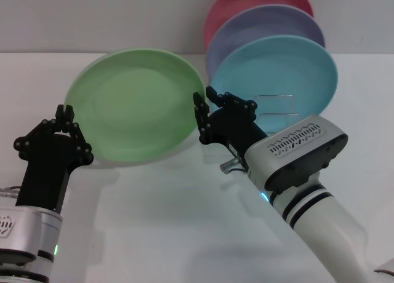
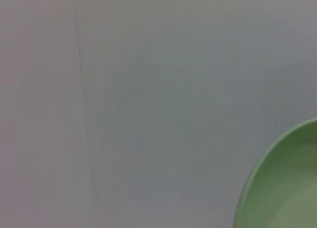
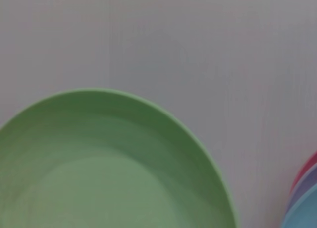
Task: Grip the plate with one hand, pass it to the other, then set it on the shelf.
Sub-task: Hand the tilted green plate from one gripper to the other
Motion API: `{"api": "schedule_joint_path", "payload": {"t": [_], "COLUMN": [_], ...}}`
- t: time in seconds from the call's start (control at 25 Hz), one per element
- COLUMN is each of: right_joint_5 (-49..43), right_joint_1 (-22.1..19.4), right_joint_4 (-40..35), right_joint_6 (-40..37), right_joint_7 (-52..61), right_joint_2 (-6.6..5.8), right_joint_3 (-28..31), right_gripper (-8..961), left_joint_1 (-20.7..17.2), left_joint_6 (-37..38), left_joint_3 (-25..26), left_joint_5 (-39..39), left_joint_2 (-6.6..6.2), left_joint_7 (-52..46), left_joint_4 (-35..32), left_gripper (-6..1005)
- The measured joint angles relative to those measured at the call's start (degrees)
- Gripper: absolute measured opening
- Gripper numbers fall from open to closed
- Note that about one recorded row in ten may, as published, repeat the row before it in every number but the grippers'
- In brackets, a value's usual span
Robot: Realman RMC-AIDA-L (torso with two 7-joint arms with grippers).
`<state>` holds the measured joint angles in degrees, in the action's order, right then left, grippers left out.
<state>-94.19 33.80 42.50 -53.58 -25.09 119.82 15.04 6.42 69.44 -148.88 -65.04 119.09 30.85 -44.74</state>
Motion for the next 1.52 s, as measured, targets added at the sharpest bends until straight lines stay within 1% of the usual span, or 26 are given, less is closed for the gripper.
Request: {"api": "schedule_joint_path", "payload": {"t": [0.12,0.36,0.88,1.12,1.52], "right_joint_5": [-0.02,-0.03,-0.03,-0.03,-0.03], "right_joint_1": [0.08,0.26,-0.01,-0.07,-0.05], "right_joint_4": [-0.12,-0.13,0.21,0.22,0.09], "right_joint_6": [0.09,0.44,0.51,0.51,0.50], "right_joint_7": [0.12,0.19,0.27,0.31,0.31], "right_joint_2": [-0.02,-0.03,-0.02,-0.02,-0.02], "right_joint_3": [0.05,0.16,0.25,0.25,0.24], "right_gripper": [202,163,141,92,54], "left_joint_1": [0.02,0.10,-0.03,-0.09,-0.09], "left_joint_6": [0.00,0.00,0.00,0.01,0.32], "left_joint_3": [-0.05,-0.43,-0.54,-0.61,-0.62], "left_joint_5": [0.03,-0.03,-0.09,-0.09,0.02], "left_joint_2": [0.00,0.00,0.00,0.00,0.00], "left_joint_7": [0.00,0.00,0.00,-0.01,-0.01], "left_joint_4": [0.00,0.00,-0.09,-0.09,-0.09], "left_gripper": [30,30,30,30,29]}}
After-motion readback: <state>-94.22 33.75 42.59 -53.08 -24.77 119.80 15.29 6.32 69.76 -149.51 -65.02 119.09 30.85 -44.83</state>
